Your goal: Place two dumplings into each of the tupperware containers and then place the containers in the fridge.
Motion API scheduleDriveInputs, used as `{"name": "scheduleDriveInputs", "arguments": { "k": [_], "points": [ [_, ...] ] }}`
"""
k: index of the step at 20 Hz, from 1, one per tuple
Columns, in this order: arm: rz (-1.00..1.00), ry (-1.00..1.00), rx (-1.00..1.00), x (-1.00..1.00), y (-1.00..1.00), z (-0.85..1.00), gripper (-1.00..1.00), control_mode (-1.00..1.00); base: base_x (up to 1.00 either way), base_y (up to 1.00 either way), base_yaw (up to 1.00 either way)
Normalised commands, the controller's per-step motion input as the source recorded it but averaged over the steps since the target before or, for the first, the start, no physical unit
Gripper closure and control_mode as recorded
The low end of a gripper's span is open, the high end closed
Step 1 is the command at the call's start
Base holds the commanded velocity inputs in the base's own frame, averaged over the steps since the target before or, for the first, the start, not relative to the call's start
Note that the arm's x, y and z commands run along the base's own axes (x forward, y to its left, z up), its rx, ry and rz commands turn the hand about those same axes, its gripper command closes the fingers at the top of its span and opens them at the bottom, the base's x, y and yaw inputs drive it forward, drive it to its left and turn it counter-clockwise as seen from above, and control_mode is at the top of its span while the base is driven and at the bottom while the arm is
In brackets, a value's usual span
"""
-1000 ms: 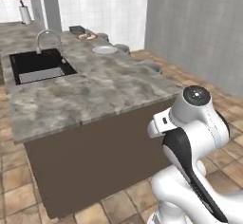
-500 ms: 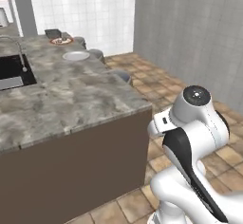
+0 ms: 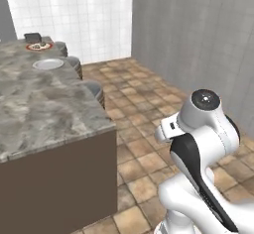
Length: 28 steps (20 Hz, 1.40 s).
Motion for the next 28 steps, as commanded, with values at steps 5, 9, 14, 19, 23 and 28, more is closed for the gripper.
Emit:
{"name": "scheduleDriveInputs", "arguments": {
  "k": [5, 9, 14, 19, 23, 28],
  "points": [
    [0.0, 0.0, 0.0, 0.0, 0.0, 0.0, -1.0, 1.0, 0.71, -0.83, 0.16],
    [0.0, 0.0, 0.0, 0.0, 0.0, 0.0, -1.0, 1.0, 0.91, -0.58, 0.25],
    [0.0, 0.0, 0.0, 0.0, 0.0, 0.0, -1.0, 1.0, 1.0, -0.39, 0.35],
    [0.0, 0.0, 0.0, 0.0, 0.0, 0.0, -1.0, 1.0, 1.0, -0.51, 0.32],
    [0.0, 0.0, 0.0, 0.0, 0.0, 0.0, -1.0, 1.0, 1.0, -0.67, 0.3],
    [0.0, 0.0, 0.0, 0.0, 0.0, 0.0, -1.0, 1.0, 0.98, -0.45, 0.22]
  ]
}}
